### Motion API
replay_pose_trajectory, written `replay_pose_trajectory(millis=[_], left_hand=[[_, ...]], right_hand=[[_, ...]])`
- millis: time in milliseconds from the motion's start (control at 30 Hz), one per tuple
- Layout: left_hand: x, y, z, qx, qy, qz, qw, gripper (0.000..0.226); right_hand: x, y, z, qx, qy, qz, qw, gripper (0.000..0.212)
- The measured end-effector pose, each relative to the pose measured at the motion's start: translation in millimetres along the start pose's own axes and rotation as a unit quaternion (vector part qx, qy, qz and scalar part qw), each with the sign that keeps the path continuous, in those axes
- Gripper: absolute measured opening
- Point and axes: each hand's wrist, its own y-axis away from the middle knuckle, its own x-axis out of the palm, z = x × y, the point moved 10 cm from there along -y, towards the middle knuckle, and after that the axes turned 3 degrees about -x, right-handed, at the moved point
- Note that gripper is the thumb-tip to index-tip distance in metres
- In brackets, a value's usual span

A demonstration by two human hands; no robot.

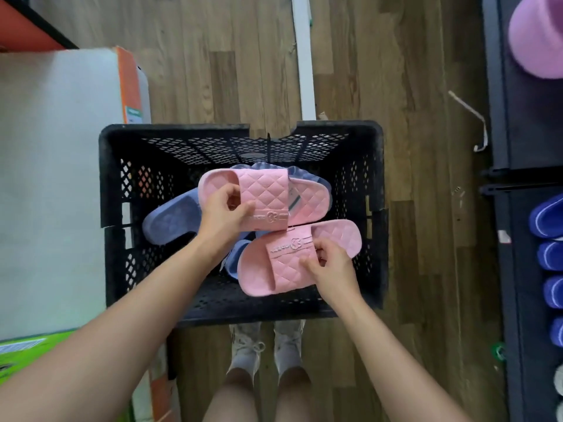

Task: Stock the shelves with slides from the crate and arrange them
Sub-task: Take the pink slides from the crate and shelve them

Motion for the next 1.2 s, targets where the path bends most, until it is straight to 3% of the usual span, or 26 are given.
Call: replay_pose_trajectory(millis=[300,800,933,1200], left_hand=[[-70.1,98.2,-34.5,-0.051,0.103,-0.022,0.993,0.007],[-161.5,257.9,-186.3,0.013,0.146,-0.036,0.989,0.014],[-163.6,296.3,-228.0,0.054,0.123,-0.014,0.991,0.003],[-121.5,354.5,-310.9,0.132,0.096,0.095,0.982,0.015]], right_hand=[[-28.9,104.7,81.4,-0.061,-0.035,0.001,0.998,0.021],[-113.5,276.3,233.6,-0.211,0.045,0.011,0.976,0.019],[-144.6,322.9,245.9,-0.228,0.031,-0.022,0.973,0.014],[-218.0,407.4,239.4,-0.231,-0.043,-0.124,0.964,0.016]])
